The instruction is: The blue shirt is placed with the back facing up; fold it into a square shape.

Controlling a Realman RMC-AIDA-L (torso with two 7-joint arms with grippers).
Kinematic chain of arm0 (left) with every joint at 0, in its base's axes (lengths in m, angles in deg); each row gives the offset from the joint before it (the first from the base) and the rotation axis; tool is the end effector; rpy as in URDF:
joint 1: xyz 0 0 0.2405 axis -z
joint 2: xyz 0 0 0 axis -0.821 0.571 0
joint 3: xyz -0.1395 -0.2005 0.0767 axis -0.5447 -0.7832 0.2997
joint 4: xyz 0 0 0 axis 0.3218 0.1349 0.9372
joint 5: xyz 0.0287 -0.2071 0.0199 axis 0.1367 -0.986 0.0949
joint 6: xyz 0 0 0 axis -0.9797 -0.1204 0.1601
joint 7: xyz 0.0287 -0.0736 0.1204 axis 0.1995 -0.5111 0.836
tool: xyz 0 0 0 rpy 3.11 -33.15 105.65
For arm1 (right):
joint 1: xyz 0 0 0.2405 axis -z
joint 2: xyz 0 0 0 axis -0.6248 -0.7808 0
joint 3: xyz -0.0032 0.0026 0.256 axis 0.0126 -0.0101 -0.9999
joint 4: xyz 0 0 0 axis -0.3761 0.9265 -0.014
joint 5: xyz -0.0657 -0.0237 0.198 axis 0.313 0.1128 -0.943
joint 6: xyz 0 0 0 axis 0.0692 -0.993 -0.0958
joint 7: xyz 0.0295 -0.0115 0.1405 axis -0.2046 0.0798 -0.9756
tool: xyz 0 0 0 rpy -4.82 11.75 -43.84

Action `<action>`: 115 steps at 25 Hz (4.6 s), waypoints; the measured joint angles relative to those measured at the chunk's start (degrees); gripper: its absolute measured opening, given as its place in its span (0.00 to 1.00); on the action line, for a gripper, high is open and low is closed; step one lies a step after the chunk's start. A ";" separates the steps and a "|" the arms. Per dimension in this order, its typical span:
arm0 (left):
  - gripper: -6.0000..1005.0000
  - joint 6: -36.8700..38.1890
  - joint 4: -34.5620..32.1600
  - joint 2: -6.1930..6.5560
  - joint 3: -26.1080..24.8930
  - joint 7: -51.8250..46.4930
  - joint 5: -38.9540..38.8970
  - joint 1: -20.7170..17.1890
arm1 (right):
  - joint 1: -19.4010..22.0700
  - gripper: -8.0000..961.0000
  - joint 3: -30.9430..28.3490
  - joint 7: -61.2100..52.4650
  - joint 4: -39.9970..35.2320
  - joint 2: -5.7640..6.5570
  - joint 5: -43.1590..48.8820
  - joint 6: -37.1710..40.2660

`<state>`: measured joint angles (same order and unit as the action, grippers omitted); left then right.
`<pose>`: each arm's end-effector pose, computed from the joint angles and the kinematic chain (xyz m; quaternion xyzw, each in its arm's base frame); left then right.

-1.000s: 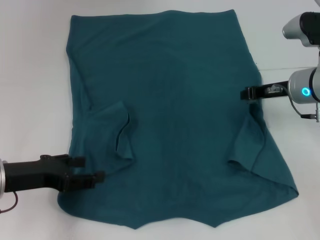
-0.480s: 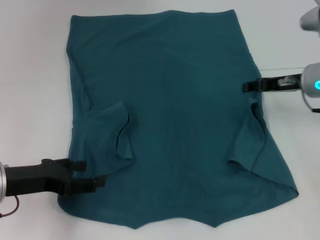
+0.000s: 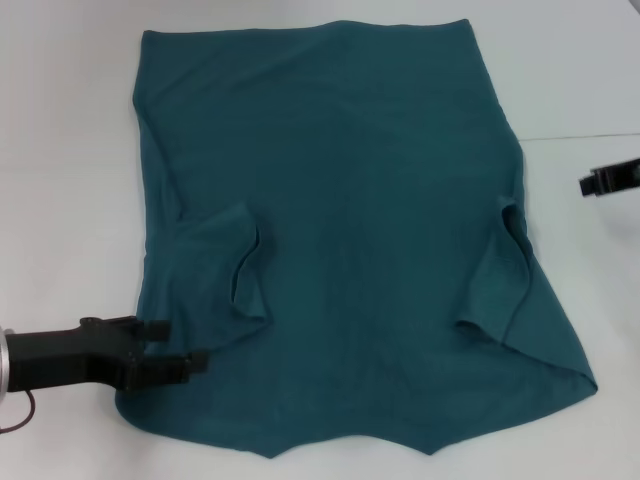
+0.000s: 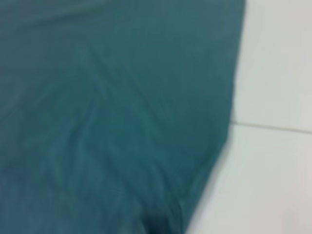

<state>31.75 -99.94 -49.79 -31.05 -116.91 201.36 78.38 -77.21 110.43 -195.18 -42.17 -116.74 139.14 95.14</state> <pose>-0.2724 0.3233 0.0089 -0.9136 -0.3477 -0.1437 0.1542 0.2696 0.4289 0.0968 -0.7787 0.4736 -0.0399 0.4096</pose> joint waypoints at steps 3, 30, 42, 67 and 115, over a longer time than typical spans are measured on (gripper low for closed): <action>0.82 0.00 -0.10 -0.08 -0.01 -0.08 0.00 0.14 | -0.43 0.31 1.01 0.06 0.10 -0.49 2.59 1.48; 0.82 -0.01 -0.13 -0.17 0.00 -0.18 0.00 0.35 | -2.96 0.02 5.96 2.35 16.37 -3.72 6.10 -16.44; 0.82 -0.05 -0.18 -0.17 0.00 -0.17 0.00 0.44 | -4.50 0.03 6.27 3.49 18.59 -3.64 3.35 -16.47; 0.82 -0.07 -0.09 -0.17 0.00 -0.04 0.00 0.03 | -7.90 0.06 6.51 4.97 16.63 -3.34 -5.75 -10.30; 0.82 -0.04 0.08 -0.17 0.00 0.12 -0.09 0.03 | -2.12 0.25 13.54 -8.86 9.56 -4.02 4.40 -6.27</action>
<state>31.71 -99.86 -49.96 -31.05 -116.79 201.27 78.42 -79.34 123.97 -204.04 -32.61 -120.76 143.54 88.87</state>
